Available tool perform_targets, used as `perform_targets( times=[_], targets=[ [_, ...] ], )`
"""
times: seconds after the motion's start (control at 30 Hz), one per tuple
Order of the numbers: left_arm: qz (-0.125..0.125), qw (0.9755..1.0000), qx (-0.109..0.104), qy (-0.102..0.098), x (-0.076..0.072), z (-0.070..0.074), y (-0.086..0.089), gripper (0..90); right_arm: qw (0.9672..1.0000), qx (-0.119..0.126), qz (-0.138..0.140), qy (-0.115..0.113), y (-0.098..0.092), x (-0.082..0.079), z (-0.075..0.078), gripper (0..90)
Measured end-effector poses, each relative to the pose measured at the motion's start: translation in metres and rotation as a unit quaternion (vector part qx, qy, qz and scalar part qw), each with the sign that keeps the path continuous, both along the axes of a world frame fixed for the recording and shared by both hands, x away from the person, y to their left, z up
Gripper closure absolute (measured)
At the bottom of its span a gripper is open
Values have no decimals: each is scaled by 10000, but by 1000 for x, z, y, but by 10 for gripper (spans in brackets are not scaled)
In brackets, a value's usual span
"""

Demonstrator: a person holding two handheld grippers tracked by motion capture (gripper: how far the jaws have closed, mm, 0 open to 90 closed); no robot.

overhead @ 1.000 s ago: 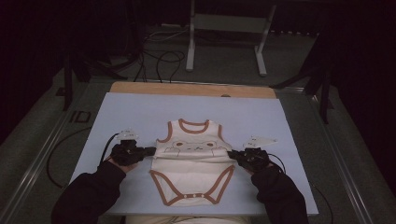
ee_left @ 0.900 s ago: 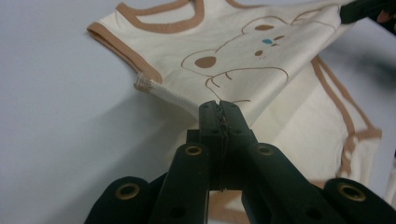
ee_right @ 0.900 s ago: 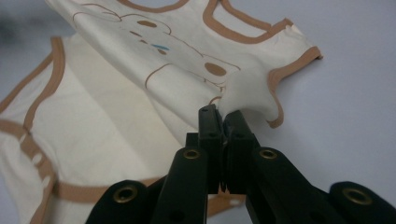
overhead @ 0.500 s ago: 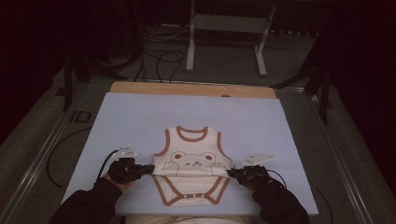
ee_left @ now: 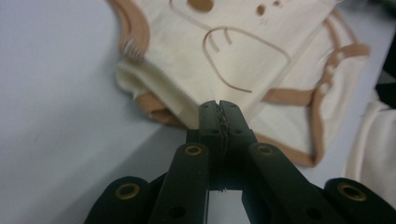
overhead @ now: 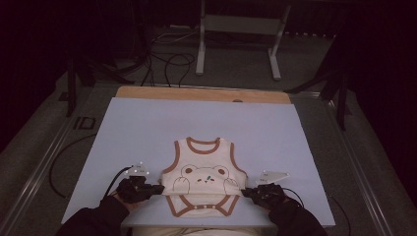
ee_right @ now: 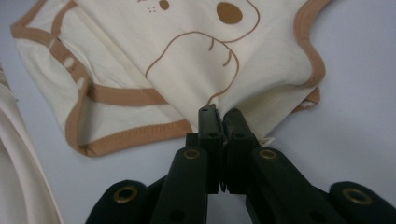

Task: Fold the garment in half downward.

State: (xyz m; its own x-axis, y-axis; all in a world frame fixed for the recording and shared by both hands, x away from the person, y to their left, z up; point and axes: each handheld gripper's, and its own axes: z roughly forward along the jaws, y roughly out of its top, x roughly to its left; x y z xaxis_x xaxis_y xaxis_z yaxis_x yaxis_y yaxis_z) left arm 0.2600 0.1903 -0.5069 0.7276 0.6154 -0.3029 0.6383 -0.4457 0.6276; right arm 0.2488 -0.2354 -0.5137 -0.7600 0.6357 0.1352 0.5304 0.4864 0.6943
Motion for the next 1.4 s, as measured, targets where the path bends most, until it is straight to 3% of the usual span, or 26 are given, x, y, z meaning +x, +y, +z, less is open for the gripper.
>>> perform_targets(
  times=[0.07,0.4,0.6,0.83,0.93,1.0,1.07,1.1,1.13,1.17,1.2,1.3,1.37,1.4],
  targets=[
    [12,10000,87,9,-1,-4,-1,900,9999,-90,40,23,1,0,-2,883],
    [21,9999,121,-15,0,-8,-2,897,10000,-62,73,-16,1,0,-4,876],
    [4,9998,87,-161,-2,-8,-1,860,10000,-20,57,14,0,0,-3,834],
    [51,9986,20,-525,-5,6,3,643,9997,80,-161,-154,-7,-1,6,647],
    [33,9980,32,-623,-4,11,6,585,9993,170,-214,-247,-8,0,10,495],
    [-8,9976,0,-698,-4,13,6,561,9993,160,-220,-268,-8,0,12,450],
    [-59,9966,-20,-821,-4,17,7,506,9989,184,-210,-365,-7,3,16,306],
    [-59,9966,-20,-821,-4,17,7,488,9989,184,-210,-365,-7,3,16,306],
    [-72,9961,-31,-880,-3,21,6,460,9985,287,-267,-380,-7,5,18,231],
    [-72,9961,-31,-880,-3,21,6,432,9985,287,-267,-380,-7,5,18,231],
    [-68,9957,-25,-919,-3,24,6,400,9983,340,-209,-414,-7,6,21,172],
    [-60,9952,-23,-975,-1,30,6,323,9978,405,-227,-476,-7,7,25,155],
    [-43,9952,-93,-976,1,34,6,264,9977,378,-214,-515,-6,8,30,136],
    [-158,9950,-174,-968,2,36,7,210,9980,367,-156,-490,-5,11,33,110]
  ],
)
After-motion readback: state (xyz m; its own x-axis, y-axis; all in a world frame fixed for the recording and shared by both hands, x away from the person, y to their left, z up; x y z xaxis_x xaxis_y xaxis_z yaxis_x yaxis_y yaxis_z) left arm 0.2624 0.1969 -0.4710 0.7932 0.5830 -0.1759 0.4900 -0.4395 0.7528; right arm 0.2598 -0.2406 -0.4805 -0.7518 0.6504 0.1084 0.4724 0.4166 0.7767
